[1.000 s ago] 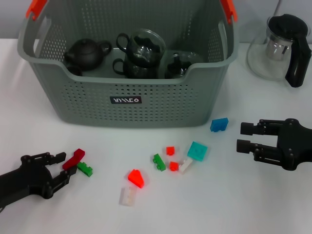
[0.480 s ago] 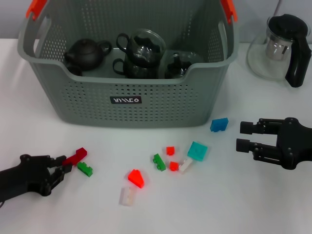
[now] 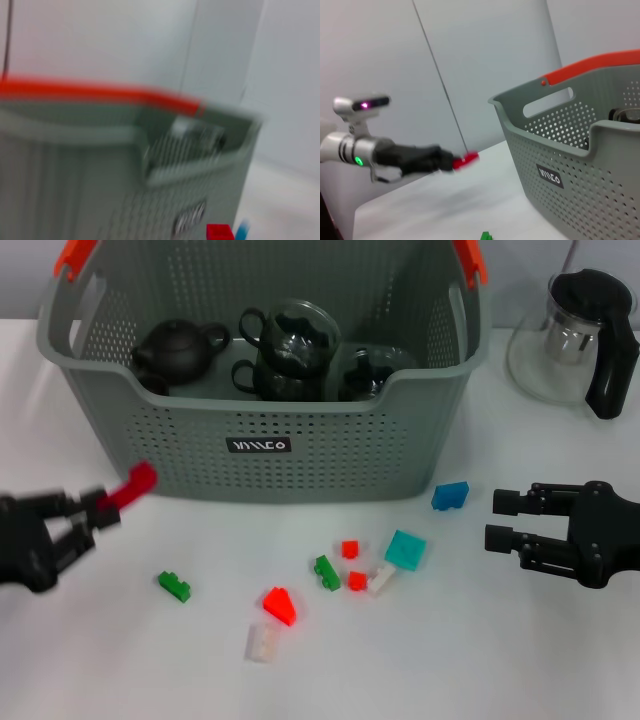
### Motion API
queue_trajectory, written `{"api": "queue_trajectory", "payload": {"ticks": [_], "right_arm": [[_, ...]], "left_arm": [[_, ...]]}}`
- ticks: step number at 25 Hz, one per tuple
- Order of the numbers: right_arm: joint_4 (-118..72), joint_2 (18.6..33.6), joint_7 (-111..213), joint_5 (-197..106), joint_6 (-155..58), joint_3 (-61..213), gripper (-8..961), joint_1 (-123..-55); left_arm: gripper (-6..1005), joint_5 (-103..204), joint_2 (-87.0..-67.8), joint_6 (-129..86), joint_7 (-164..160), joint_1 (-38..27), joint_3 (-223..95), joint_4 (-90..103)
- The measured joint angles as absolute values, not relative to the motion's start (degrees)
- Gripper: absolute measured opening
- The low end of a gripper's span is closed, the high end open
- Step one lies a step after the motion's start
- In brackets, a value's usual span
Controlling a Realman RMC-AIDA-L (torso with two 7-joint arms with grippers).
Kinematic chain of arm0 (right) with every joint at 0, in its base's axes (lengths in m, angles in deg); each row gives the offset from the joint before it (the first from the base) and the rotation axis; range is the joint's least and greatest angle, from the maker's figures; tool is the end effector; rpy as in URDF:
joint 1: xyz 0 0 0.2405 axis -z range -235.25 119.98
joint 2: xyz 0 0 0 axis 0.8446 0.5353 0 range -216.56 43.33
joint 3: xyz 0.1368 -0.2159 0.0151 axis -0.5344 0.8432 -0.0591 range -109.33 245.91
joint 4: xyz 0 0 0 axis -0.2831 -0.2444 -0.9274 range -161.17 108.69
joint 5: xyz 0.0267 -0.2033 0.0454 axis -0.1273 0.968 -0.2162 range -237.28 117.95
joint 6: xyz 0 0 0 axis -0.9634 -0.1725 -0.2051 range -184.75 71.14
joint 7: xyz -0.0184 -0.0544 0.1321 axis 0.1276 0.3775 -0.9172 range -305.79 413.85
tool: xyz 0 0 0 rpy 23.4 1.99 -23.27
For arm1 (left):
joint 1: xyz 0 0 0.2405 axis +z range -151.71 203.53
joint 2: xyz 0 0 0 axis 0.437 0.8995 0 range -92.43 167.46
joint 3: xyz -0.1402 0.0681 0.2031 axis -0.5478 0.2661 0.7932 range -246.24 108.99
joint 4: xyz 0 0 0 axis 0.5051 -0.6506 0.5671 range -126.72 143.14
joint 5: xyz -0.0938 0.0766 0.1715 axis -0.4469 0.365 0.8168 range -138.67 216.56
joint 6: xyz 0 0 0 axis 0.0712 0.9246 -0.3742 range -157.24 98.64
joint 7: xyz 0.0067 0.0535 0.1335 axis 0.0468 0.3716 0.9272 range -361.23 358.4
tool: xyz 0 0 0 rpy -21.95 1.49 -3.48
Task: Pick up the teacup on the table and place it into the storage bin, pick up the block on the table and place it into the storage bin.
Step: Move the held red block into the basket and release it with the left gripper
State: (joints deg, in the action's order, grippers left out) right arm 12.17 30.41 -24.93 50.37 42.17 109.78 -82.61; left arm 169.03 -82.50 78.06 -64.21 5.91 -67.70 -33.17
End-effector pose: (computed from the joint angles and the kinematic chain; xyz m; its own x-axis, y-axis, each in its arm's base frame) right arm 0.2734 0.2950 0.0170 0.7513 -0.3528 -0.5577 -0.4463 -0.8942 -0.0357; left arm -0.3416 0.2369 0.0572 0.7096 0.2450 0.6606 0.5711 -0.7492 -0.3356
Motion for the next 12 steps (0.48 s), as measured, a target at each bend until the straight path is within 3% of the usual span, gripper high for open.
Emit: {"api": "queue_trajectory", "payload": {"ticks": [4, 12], "right_arm": [[12.17, 30.51, -24.80, 50.37, 42.09, 109.78, 535, -82.61], [12.17, 30.54, -24.80, 50.37, 42.10, 109.89, 535, -82.36]], "left_arm": [[214, 165.96, -80.68, 86.98, -69.73, 2.39, -71.21, -33.35], [234, 156.46, -79.37, 85.78, -83.66, -6.86, -64.62, -35.74]]}}
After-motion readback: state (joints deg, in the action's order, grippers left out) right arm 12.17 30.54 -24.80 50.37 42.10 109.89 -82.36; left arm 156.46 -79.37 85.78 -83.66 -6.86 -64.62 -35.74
